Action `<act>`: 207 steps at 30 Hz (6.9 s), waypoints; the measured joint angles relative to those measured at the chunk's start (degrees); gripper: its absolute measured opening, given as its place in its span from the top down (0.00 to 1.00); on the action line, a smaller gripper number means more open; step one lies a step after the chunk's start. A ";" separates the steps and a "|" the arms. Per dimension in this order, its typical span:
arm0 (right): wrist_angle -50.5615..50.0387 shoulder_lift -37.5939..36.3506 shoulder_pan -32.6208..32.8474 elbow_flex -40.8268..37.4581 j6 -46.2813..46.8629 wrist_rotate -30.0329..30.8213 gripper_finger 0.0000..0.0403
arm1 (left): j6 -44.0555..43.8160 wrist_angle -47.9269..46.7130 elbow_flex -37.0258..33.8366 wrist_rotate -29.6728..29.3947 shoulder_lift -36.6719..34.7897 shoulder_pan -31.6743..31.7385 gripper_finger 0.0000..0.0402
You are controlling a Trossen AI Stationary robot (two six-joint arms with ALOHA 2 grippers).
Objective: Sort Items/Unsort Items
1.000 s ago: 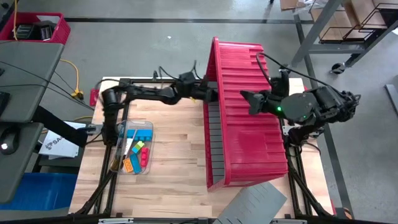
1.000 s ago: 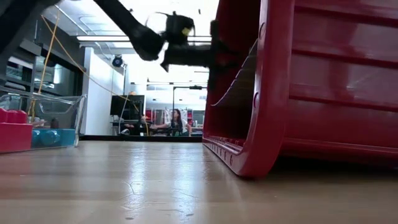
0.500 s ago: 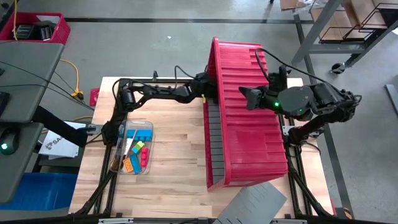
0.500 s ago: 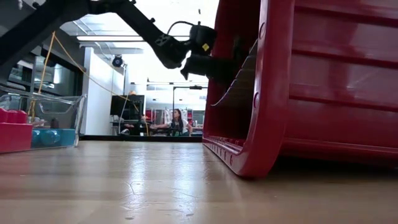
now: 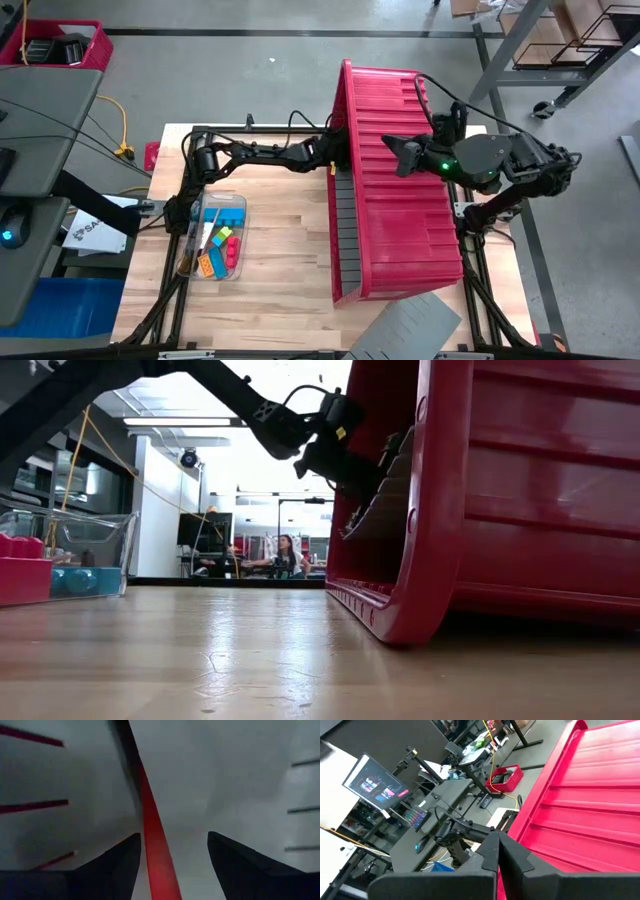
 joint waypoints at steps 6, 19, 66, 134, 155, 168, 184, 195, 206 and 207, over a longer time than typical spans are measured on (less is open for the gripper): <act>3.47 0.66 0.00 0.00 -3.83 2.30 1.00 | -1.09 1.07 0.58 -5.61 0.68 -1.00 0.44; 17.00 4.55 -1.11 -0.02 -13.51 0.79 1.00 | -4.13 -3.66 18.12 -2.58 11.68 -2.93 0.44; 20.93 6.16 0.57 7.48 -27.25 0.21 1.00 | 87.68 -19.90 18.49 8.60 7.39 0.81 1.00; 29.26 8.44 -1.46 7.48 -39.02 -1.73 1.00 | 56.54 11.50 35.21 13.75 23.55 -1.15 1.00; 26.67 6.60 -0.98 7.43 -44.13 -1.38 1.00 | 53.53 12.83 35.61 45.57 7.43 2.68 1.00; 23.88 3.40 3.85 7.52 -50.01 -1.44 1.00 | 66.22 -17.34 34.97 53.29 -2.63 3.37 1.00; -37.65 -0.73 2.50 7.25 -3.01 6.94 0.86 | 95.57 -65.36 34.72 26.96 -32.22 8.25 1.00; -36.36 -5.10 -21.15 -6.64 12.76 5.57 0.33 | 88.36 -64.51 22.22 15.00 -47.85 14.64 1.00; -35.87 -6.72 -46.07 -22.59 25.19 -9.89 0.29 | 90.94 -63.05 15.35 15.24 -49.12 15.06 1.00; -34.99 -7.02 -47.59 -23.47 25.27 -11.18 0.29 | 91.80 -63.16 14.87 15.42 -48.96 15.00 1.00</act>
